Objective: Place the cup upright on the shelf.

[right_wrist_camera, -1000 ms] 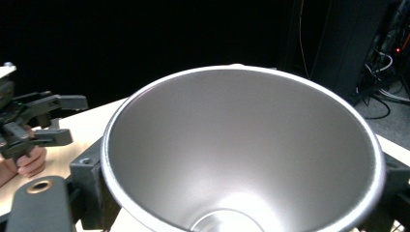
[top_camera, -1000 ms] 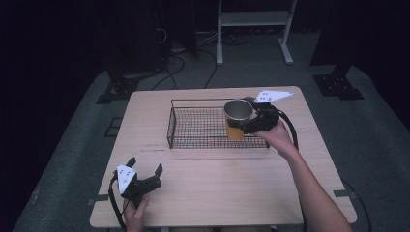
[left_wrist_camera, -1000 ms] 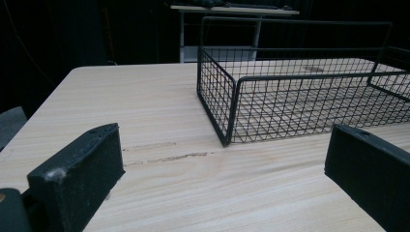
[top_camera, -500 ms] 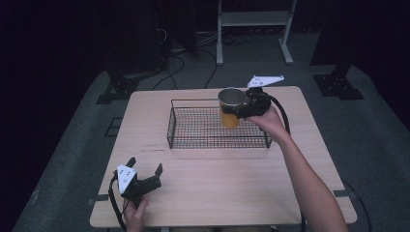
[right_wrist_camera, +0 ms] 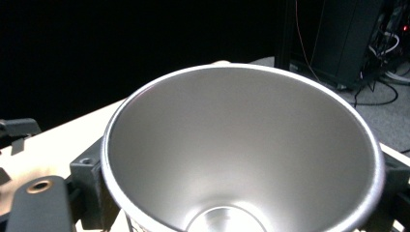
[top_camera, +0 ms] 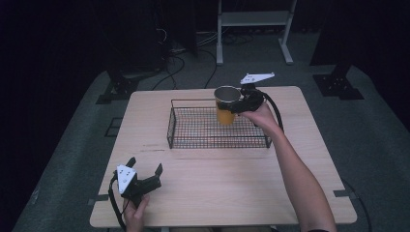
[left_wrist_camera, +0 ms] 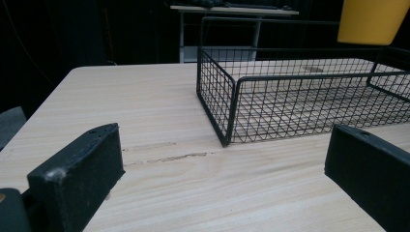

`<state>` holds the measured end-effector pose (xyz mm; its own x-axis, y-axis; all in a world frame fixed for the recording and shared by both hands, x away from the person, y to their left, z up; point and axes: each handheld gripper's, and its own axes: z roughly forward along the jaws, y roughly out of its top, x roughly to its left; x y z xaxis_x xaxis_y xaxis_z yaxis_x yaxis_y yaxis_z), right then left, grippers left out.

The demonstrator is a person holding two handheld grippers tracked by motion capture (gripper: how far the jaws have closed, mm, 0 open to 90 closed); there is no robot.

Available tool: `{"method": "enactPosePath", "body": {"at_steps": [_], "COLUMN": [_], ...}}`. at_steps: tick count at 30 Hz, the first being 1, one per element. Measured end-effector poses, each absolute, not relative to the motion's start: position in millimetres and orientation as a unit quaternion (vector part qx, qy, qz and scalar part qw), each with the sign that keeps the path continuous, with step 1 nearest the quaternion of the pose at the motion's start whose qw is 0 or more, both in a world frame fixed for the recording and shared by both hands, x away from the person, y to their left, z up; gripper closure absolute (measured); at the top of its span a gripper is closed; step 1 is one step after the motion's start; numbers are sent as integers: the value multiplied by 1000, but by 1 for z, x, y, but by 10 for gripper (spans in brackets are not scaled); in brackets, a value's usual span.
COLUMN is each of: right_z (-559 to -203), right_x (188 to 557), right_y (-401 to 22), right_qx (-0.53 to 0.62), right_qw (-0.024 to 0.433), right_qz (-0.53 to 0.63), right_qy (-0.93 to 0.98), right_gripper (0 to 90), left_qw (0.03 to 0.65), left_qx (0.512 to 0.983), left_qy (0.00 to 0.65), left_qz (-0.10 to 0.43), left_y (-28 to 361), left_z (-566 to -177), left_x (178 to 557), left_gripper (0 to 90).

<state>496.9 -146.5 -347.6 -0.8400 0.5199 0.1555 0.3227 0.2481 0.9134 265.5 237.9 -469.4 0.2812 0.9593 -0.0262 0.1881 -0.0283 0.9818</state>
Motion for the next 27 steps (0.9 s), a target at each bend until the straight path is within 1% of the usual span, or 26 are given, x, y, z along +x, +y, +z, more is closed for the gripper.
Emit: {"method": "enactPosePath", "body": {"at_steps": [12,14,27], "right_z": [-377,-381,-405], "right_x": [513,515,521], "right_y": [-140,-139,-136], "right_qx": [276,276,279], "right_qw": [70,74,56], "right_qz": [533,528,523], "right_qy": [796,800,803], "right_gripper": [119,119,119], "left_qw": [515,515,516], "left_qx": [613,613,612], "left_qy": [468,468,468], "left_qz": [374,374,373], "left_y": [238,238,238], "left_z": [-469,-469,-469], "left_x": [265,265,265], "left_gripper": [0,0,0]}}
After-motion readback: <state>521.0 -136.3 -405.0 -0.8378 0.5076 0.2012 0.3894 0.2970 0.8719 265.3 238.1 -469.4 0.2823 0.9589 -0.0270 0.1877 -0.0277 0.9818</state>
